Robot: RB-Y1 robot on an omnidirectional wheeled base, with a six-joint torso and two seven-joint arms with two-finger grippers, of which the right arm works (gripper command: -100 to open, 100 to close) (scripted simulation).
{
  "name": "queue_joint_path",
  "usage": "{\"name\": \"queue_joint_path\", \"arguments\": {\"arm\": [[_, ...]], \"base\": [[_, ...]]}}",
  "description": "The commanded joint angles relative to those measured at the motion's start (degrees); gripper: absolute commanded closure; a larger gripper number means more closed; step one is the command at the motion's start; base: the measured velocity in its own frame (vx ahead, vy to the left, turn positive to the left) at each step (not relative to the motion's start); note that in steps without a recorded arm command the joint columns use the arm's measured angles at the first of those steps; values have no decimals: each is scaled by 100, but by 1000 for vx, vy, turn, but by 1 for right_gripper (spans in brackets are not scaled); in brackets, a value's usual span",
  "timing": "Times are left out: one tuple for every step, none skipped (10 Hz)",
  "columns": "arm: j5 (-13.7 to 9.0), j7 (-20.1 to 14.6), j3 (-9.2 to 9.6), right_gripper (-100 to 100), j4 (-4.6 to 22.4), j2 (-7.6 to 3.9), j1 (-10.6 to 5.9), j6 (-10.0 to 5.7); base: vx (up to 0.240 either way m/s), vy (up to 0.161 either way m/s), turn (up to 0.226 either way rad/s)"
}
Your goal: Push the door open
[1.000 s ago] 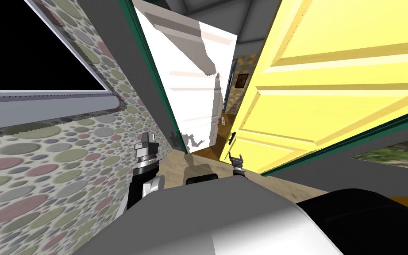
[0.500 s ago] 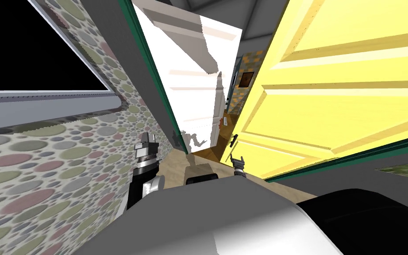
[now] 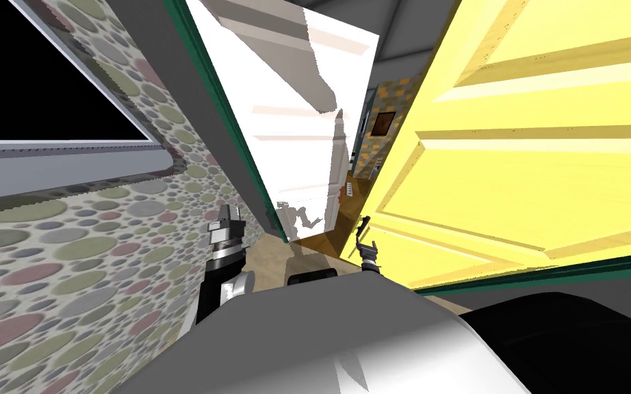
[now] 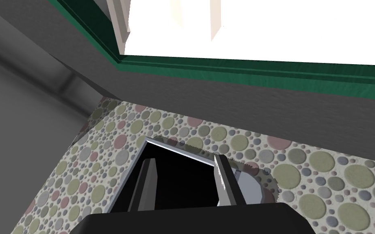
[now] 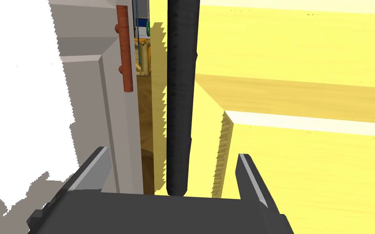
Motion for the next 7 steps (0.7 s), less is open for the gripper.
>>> {"name": "queue_joint_path", "arguments": {"arm": [[-4, 13, -40, -100, 52, 32, -58, 24], [-6, 18, -63, -100, 85, 49, -93, 36], [-8, 22, -84, -100, 114, 64, -123, 46], [-10, 26, -100, -100, 137, 76, -148, 55], [-11, 30, -117, -100, 162, 89, -174, 64], [-9, 26, -105, -100, 148, 82, -158, 56], [-9, 26, -105, 100, 148, 82, -158, 56]], "base": [[247, -92, 24], [204, -103, 31], [159, -117, 35], [172, -120, 23], [168, -112, 22], [71, -50, 11], [-14, 7, -14]]}}
